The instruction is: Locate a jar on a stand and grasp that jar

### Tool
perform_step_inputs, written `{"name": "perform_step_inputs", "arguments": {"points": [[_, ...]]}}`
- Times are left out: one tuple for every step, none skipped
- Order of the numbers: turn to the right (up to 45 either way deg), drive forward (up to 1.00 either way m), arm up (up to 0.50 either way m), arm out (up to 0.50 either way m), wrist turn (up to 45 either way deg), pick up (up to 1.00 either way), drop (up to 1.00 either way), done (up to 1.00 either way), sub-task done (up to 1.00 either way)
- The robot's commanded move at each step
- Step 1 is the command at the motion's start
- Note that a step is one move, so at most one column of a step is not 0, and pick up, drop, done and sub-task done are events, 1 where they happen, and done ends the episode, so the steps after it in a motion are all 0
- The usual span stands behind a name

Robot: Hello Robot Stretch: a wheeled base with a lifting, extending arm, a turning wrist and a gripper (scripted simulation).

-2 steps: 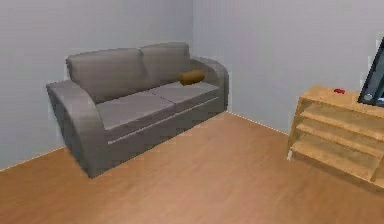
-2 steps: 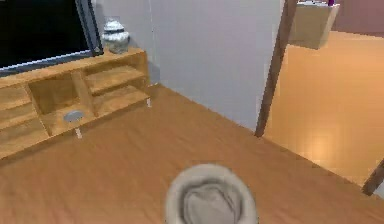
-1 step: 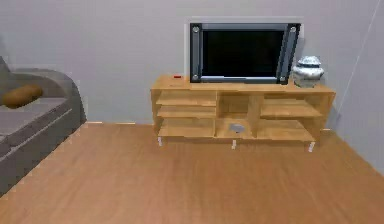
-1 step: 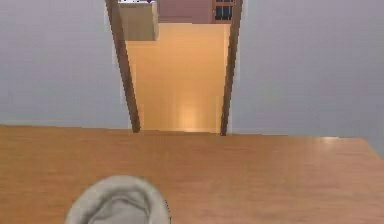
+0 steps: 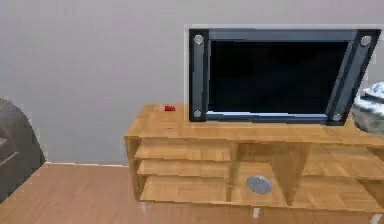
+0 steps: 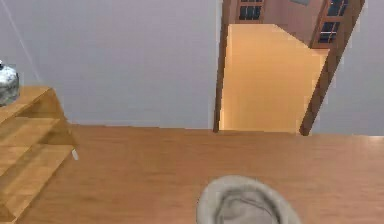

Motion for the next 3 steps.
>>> {"name": "perform_step_inputs", "arguments": {"points": [[39.0,0.00,0.00,0.00,0.0,0.00,0.00,0.00,0.00],[0.0,0.05,0.00,0.00,0.0,0.00,0.00,0.00,0.00],[9.0,0.00,0.00,0.00,0.0,0.00,0.00,0.00,0.00]]}}
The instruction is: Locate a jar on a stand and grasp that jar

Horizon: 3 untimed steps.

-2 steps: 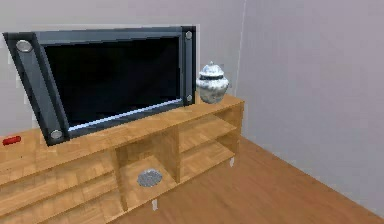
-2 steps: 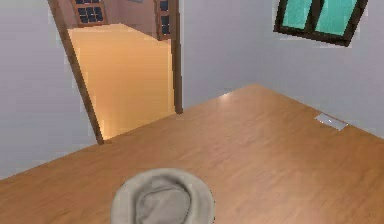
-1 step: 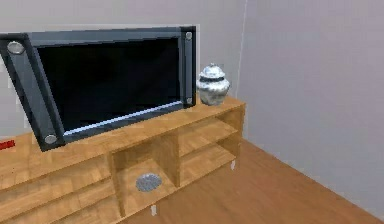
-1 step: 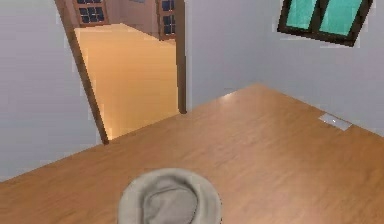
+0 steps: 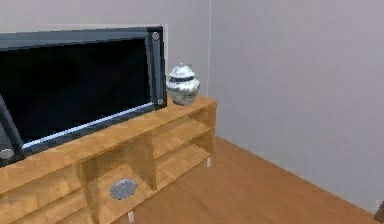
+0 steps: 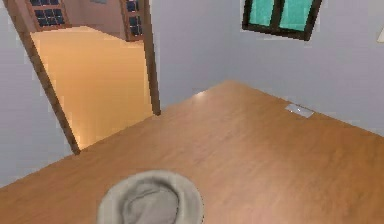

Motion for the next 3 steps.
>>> {"name": "perform_step_inputs", "arguments": {"points": [[0.0,0.55,0.00,0.00,0.0,0.00,0.00,0.00,0.00],[45.0,0.00,0.00,0.00,0.0,0.00,0.00,0.00,0.00],[0.0,0.95,0.00,0.00,0.0,0.00,0.00,0.00,0.00]]}}
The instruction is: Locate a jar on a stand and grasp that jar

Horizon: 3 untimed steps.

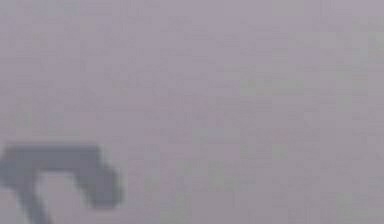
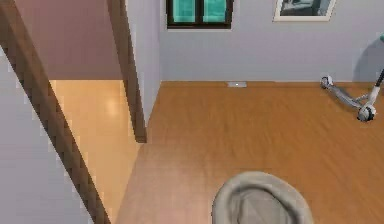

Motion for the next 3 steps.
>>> {"name": "perform_step_inputs", "arguments": {"points": [[-45.0,0.00,0.00,0.00,0.0,0.00,0.00,0.00,0.00],[-45.0,0.00,0.00,0.00,0.0,0.00,0.00,0.00,0.00],[-45.0,0.00,0.00,0.00,0.0,0.00,0.00,0.00,0.00]]}}
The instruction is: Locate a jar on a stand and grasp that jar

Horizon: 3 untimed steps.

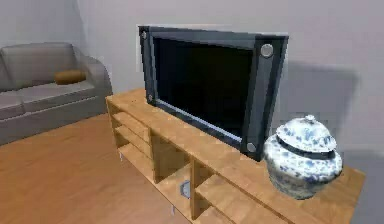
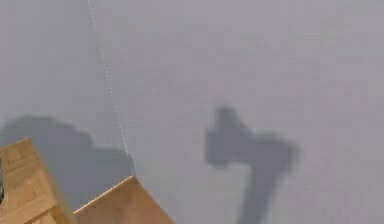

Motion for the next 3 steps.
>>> {"name": "perform_step_inputs", "arguments": {"points": [[-45.0,0.00,0.00,0.00,0.0,0.00,0.00,0.00,0.00],[-12.0,0.00,0.00,0.00,0.0,0.00,0.00,0.00,0.00],[0.0,0.00,0.50,0.00,0.0,0.00,0.00,0.00,0.00]]}}
